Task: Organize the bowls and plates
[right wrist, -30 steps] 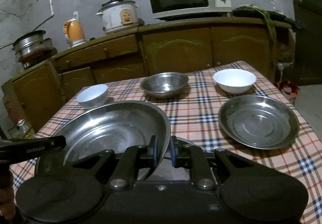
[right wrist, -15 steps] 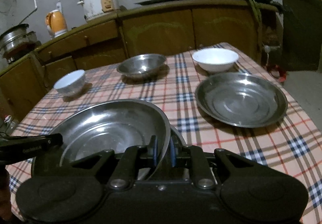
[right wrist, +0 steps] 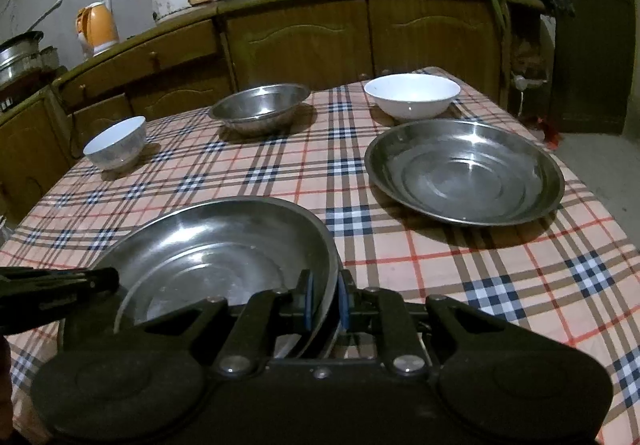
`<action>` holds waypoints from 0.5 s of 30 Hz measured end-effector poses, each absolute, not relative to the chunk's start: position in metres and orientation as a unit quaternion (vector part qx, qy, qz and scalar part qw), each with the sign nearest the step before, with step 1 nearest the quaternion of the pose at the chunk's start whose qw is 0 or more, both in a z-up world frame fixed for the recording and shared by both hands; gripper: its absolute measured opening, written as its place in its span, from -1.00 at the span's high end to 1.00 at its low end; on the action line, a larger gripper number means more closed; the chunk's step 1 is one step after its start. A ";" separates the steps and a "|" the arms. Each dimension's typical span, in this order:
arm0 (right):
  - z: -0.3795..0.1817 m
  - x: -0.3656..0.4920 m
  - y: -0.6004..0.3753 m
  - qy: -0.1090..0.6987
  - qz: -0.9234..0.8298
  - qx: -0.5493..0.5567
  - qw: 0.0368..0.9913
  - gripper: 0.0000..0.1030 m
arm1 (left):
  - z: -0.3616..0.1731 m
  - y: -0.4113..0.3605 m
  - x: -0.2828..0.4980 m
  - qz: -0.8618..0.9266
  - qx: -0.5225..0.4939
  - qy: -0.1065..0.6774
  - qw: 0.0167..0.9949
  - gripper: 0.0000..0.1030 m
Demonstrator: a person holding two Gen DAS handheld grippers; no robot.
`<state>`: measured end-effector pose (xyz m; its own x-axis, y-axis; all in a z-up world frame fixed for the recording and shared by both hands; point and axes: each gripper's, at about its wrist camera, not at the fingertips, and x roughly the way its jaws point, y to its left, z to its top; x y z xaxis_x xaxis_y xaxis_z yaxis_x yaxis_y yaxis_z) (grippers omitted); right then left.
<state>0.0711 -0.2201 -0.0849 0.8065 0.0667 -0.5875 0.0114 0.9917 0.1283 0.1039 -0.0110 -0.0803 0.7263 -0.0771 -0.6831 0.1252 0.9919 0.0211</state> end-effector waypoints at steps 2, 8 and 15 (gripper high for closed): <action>-0.085 0.071 -0.220 0.309 0.013 0.060 0.949 0.65 | -0.082 -0.012 0.104 -0.056 0.035 0.367 0.928 0.60; -0.085 0.071 -0.219 0.309 0.015 0.049 0.950 0.64 | -0.087 -0.015 0.105 -0.056 0.047 0.366 0.928 0.60; -0.081 0.070 -0.221 0.302 0.012 0.047 0.952 0.61 | -0.087 -0.011 0.106 -0.055 0.032 0.368 0.928 0.59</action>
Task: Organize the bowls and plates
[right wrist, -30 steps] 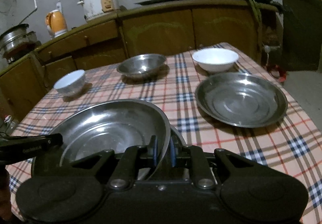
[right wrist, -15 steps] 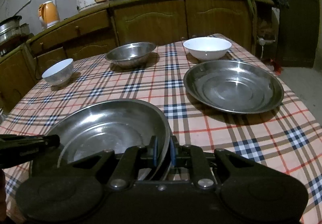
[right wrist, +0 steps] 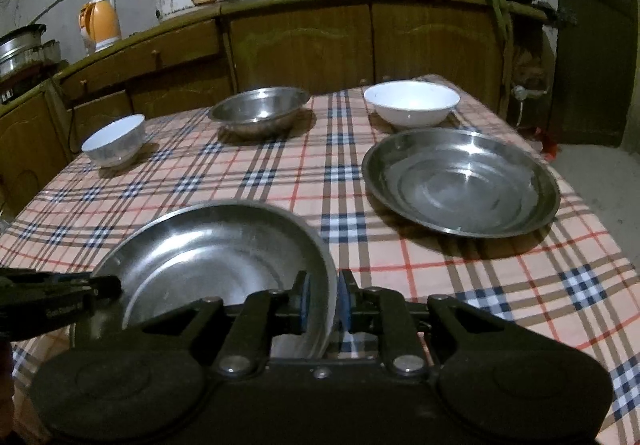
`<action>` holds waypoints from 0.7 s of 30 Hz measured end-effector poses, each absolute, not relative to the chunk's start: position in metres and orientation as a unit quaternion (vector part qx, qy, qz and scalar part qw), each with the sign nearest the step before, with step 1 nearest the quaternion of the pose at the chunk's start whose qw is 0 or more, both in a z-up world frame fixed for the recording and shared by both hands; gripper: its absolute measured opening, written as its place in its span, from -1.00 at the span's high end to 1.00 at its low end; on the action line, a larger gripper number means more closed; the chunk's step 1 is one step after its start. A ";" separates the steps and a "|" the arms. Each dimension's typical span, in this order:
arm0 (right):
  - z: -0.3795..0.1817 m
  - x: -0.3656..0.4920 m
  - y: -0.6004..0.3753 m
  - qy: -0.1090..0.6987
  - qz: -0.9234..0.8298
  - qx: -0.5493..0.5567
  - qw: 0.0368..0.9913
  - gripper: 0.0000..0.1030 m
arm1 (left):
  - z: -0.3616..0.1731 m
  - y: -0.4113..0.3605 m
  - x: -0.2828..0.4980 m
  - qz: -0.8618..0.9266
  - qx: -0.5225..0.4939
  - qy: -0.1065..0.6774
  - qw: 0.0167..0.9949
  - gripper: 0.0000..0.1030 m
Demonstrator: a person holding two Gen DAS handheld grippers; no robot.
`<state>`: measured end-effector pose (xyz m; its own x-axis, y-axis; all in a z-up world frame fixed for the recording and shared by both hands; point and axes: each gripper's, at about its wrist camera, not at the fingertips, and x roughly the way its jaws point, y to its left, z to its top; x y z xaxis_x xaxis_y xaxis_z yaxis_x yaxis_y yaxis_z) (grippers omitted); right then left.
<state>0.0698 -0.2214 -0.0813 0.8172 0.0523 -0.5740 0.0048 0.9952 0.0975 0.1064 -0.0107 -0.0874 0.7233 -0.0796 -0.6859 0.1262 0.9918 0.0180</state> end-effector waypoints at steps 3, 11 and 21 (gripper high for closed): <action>-0.080 0.070 -0.223 0.301 0.012 0.051 0.952 0.61 | -0.088 -0.007 0.107 -0.054 0.023 0.369 0.927 0.57; -0.072 0.068 -0.235 0.286 -0.003 0.064 0.956 0.45 | -0.073 0.003 0.106 -0.040 0.005 0.355 0.934 0.13; -0.053 0.071 -0.278 0.256 -0.044 0.089 0.961 0.28 | -0.044 -0.016 0.112 -0.070 -0.009 0.332 0.941 -0.25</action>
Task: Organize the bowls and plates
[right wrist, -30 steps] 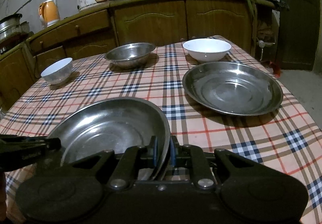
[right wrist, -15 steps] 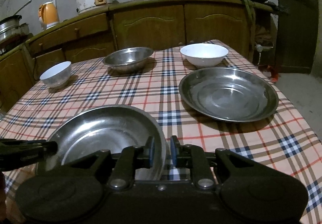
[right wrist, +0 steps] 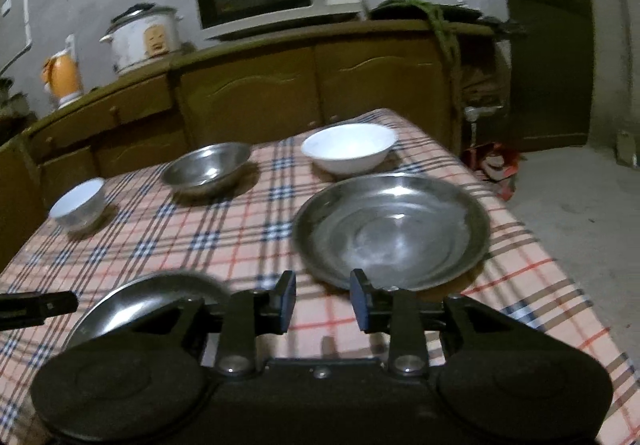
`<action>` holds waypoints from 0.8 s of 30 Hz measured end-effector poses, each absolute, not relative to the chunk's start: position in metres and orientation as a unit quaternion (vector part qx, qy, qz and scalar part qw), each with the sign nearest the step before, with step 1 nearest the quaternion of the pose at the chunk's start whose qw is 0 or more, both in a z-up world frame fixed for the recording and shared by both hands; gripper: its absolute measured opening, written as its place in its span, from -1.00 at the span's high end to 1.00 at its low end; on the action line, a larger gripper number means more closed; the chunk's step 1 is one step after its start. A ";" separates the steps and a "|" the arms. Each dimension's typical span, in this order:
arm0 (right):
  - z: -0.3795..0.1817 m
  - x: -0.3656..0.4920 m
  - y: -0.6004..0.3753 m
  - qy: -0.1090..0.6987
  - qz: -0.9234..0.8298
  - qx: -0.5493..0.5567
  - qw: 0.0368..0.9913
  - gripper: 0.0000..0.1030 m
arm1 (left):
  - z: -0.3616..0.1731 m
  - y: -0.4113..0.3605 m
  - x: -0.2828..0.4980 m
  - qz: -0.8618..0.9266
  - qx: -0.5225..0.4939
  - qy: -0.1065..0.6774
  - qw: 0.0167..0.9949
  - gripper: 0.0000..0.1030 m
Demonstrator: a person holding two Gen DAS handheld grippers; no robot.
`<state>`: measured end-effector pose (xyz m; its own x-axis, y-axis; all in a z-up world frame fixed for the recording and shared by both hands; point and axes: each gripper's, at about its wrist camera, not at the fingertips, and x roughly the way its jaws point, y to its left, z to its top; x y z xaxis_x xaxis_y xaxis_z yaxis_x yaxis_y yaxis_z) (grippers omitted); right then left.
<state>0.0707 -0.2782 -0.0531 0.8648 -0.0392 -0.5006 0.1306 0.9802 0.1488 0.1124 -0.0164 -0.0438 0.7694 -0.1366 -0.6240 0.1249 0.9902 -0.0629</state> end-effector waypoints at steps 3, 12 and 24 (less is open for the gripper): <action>-0.048 0.074 -0.296 0.249 -0.059 0.095 0.962 0.28 | -0.037 -0.031 0.119 -0.082 -0.004 0.328 0.941 -0.28; -0.037 0.091 -0.352 0.239 -0.093 0.079 0.963 0.01 | -0.025 -0.086 0.146 -0.122 0.004 0.329 0.937 -0.41; -0.060 0.142 -0.427 0.287 -0.119 0.131 0.942 -0.15 | -0.044 -0.157 0.200 -0.136 0.021 0.365 0.921 -0.49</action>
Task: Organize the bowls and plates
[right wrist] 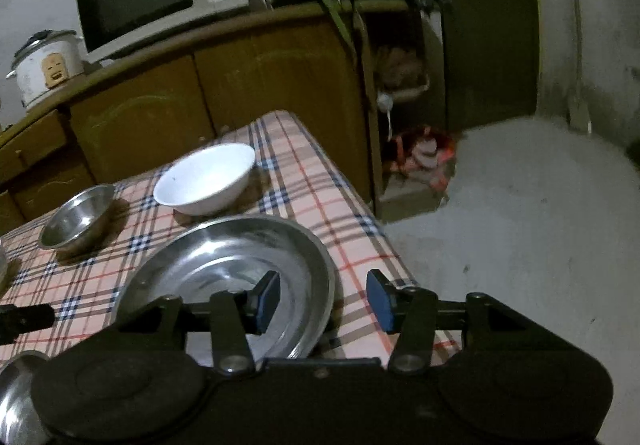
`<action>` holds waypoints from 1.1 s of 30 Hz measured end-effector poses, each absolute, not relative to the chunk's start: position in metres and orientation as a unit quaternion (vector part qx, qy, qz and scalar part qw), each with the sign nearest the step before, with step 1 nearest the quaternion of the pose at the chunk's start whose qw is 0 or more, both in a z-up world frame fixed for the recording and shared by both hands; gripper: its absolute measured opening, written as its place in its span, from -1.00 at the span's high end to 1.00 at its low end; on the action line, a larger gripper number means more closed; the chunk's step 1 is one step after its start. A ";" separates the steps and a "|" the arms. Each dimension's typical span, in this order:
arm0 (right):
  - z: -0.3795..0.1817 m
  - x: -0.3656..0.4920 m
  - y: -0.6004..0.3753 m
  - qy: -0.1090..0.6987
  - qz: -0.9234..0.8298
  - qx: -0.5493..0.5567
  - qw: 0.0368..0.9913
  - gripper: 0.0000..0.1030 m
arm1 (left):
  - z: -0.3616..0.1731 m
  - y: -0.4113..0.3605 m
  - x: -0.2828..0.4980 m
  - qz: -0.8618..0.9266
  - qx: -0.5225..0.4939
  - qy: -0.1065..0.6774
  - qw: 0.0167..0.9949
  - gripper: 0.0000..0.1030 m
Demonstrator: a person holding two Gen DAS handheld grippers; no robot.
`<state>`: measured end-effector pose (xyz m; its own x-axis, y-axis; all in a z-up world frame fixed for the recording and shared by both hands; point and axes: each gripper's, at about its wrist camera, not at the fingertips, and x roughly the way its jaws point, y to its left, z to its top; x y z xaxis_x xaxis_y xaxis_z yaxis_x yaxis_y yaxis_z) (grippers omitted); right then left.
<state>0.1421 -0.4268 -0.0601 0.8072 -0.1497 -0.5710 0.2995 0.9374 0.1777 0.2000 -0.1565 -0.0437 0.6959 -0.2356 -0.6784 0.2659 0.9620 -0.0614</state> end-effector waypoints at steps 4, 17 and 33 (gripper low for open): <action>-0.070 0.156 -0.439 0.307 -0.126 0.148 0.932 -0.15 | -0.056 -0.172 0.218 -0.133 0.031 0.381 0.914 -0.49; -0.094 0.186 -0.460 0.345 -0.126 0.198 0.909 0.01 | -0.087 -0.206 0.257 -0.134 0.049 0.427 0.893 -0.24; -0.071 0.169 -0.448 0.308 -0.101 0.184 0.928 0.78 | -0.063 -0.218 0.234 -0.173 0.062 0.404 0.896 0.59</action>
<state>0.1686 -0.4482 -0.0714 0.7902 -0.0749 -0.6082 0.3017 0.9115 0.2797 0.2344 -0.2179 -0.0625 0.6140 -0.2603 -0.7452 0.3605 0.9323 -0.0286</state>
